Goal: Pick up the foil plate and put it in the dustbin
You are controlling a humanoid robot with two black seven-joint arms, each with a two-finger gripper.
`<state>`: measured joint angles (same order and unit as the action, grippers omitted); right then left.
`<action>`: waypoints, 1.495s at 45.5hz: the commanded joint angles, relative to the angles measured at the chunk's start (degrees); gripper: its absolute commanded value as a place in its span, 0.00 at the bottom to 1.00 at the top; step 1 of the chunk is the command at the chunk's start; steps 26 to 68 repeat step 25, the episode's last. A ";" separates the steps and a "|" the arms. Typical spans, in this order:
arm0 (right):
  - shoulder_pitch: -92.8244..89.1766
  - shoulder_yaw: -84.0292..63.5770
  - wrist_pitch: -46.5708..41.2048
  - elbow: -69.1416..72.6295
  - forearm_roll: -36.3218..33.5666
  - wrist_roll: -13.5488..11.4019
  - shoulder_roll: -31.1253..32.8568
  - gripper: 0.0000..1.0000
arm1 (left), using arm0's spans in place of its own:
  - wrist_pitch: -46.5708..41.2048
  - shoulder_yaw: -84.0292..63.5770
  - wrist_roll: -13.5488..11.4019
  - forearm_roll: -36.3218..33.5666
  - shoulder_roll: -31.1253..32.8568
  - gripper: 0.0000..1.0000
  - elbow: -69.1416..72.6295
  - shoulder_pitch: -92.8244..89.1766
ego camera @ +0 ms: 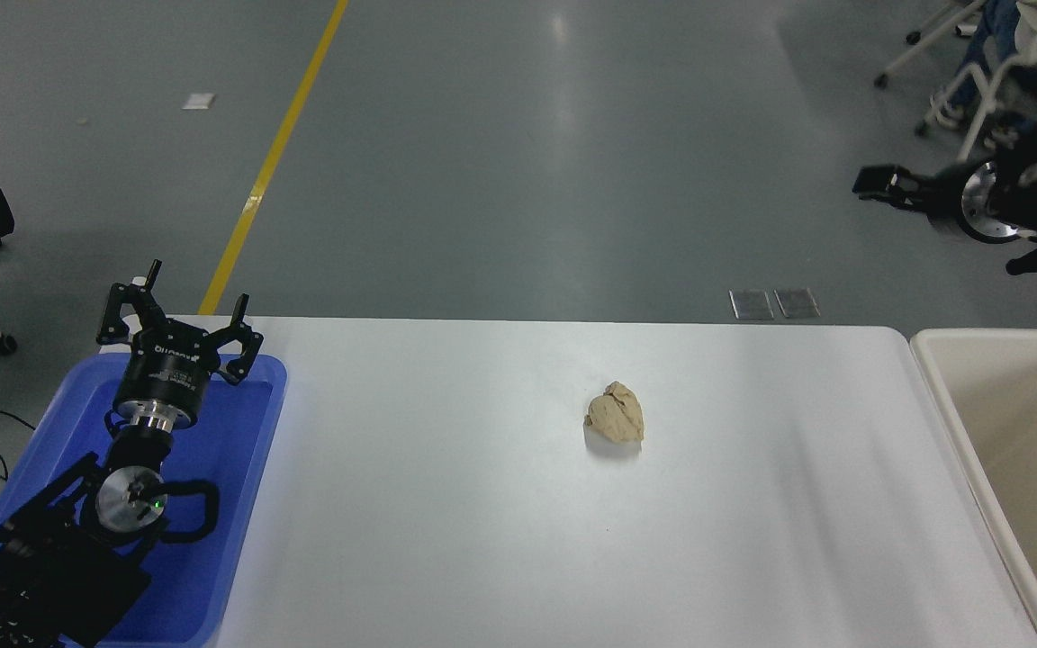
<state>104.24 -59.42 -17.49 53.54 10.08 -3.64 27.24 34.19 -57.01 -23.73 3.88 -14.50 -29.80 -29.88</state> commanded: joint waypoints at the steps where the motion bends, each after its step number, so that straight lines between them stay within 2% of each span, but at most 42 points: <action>1: 16.07 -5.88 -16.69 13.07 1.35 -0.40 0.18 1.00 | -0.09 -0.03 0.00 -0.02 0.00 1.00 0.00 0.00; 8: 23.63 -8.87 -27.51 20.37 3.37 -0.49 2.64 1.00 | -0.09 0.06 0.00 -0.02 0.00 1.00 0.00 0.00; 16: 27.60 -10.19 -27.51 23.90 6.53 -1.28 3.26 1.00 | -0.09 0.06 -0.09 -0.02 0.00 1.00 0.00 0.00; 68: 27.95 -10.10 -27.51 23.98 6.53 -1.72 3.26 1.00 | -0.09 0.06 0.00 -0.02 0.00 1.00 0.00 0.00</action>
